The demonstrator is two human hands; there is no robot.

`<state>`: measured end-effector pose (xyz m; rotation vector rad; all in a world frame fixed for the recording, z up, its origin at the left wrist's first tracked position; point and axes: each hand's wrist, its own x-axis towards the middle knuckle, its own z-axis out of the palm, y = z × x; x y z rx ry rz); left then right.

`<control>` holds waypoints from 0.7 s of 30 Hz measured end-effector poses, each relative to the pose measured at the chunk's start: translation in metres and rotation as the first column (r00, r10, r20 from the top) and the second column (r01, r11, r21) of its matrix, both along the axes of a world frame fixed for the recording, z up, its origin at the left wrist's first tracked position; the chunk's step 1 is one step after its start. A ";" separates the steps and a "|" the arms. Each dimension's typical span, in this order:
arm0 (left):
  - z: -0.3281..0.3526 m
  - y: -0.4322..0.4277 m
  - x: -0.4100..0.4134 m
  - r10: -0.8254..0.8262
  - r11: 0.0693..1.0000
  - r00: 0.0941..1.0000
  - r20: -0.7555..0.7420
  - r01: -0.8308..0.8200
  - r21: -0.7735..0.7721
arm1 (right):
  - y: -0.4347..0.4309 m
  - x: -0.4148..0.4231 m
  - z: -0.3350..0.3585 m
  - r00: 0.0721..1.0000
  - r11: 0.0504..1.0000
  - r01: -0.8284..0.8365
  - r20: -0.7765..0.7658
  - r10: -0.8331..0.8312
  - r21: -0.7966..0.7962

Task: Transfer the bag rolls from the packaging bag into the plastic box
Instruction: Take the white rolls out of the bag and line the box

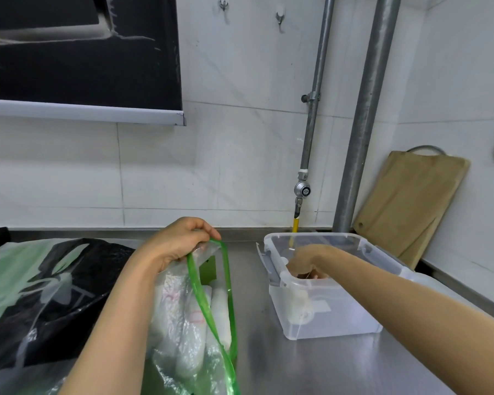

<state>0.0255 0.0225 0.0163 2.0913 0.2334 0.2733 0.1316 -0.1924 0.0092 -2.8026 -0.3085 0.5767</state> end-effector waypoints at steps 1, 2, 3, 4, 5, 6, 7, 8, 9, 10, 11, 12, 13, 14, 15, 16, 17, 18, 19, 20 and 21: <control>0.000 -0.001 0.000 -0.001 1.000 1.000 -0.002 0.001 -0.002 | -0.001 0.001 0.002 0.999 1.000 0.007 -0.038 -0.006 0.019; 0.001 -0.001 0.000 -0.001 1.000 1.000 -0.006 0.001 0.000 | -0.002 0.002 0.005 0.997 0.999 0.018 -0.079 -0.015 0.041; 0.001 -0.001 -0.001 0.000 1.000 1.000 -0.009 0.000 0.003 | -0.003 0.003 0.007 0.993 0.998 0.025 -0.115 -0.019 0.056; 0.001 -0.001 0.000 0.000 1.000 1.000 -0.010 0.000 0.004 | -0.004 0.004 0.009 0.990 0.998 0.025 -0.138 -0.017 0.059; 0.001 -0.002 0.000 0.001 1.000 1.000 -0.010 -0.001 0.005 | -0.004 0.005 0.011 0.989 0.998 0.020 -0.147 -0.012 0.053; 0.001 -0.002 0.000 0.002 1.000 1.000 -0.011 -0.002 0.006 | -0.004 0.006 0.011 0.989 0.999 0.013 -0.147 -0.007 0.044; 0.002 -0.002 0.000 0.002 1.000 1.000 -0.012 -0.002 0.008 | -0.002 0.006 0.011 0.990 0.999 0.008 -0.140 -0.003 0.033; 0.001 -0.002 0.000 0.002 1.000 1.000 -0.012 -0.002 0.009 | -0.001 0.007 0.010 0.992 1.000 0.002 -0.129 0.000 0.018; 0.001 -0.001 0.000 0.001 1.000 1.000 -0.011 -0.001 0.008 | 0.000 0.007 0.008 0.993 1.000 -0.005 -0.117 0.005 0.000; 0.001 -0.001 0.000 0.001 1.000 1.000 -0.011 0.000 0.010 | 0.002 0.007 0.006 0.995 1.000 -0.012 -0.104 0.010 -0.018; 0.001 -0.002 0.000 0.001 1.000 1.000 -0.012 -0.001 0.012 | 0.003 0.007 0.005 0.996 0.999 -0.020 -0.089 0.017 -0.034; 0.001 -0.002 0.000 0.002 1.000 1.000 -0.013 -0.002 0.014 | 0.005 0.007 0.004 0.997 0.998 -0.028 -0.073 0.025 -0.049; 0.001 -0.002 0.000 0.004 1.000 1.000 -0.012 -0.004 0.016 | 0.006 0.006 0.003 0.998 0.997 -0.036 -0.057 0.033 -0.064; 0.001 -0.002 0.000 0.005 1.000 1.000 -0.013 -0.005 0.016 | 0.008 0.005 0.002 0.998 0.996 -0.043 -0.041 0.040 -0.081; 0.001 -0.003 0.000 0.005 1.000 1.000 -0.016 -0.005 0.017 | 0.009 0.004 0.001 0.999 0.994 -0.051 -0.026 0.048 -0.100; 0.001 -0.003 0.000 0.006 1.000 1.000 -0.019 -0.005 0.018 | 0.009 0.004 -0.001 0.998 0.991 -0.059 -0.011 0.058 -0.118; 0.001 -0.004 0.000 0.006 1.000 1.000 -0.022 -0.006 0.021 | 0.010 0.003 -0.003 0.998 0.989 -0.069 0.001 0.069 -0.133; 0.001 -0.004 0.000 0.007 1.000 1.000 -0.024 -0.007 0.024 | 0.010 0.003 -0.004 0.997 0.987 -0.079 0.006 0.081 -0.142; 0.001 -0.005 0.000 0.008 1.000 1.000 -0.025 -0.007 0.027 | 0.011 0.004 -0.006 0.996 0.985 -0.089 0.007 0.091 -0.148; 0.001 -0.005 0.000 0.007 1.000 1.000 -0.026 -0.006 0.028 | 0.010 0.004 -0.007 0.995 0.984 -0.096 0.009 0.099 -0.152; 0.002 -0.006 0.000 0.006 1.000 1.000 -0.026 -0.005 0.028 | 0.010 0.004 -0.007 0.994 0.983 -0.100 0.017 0.103 -0.155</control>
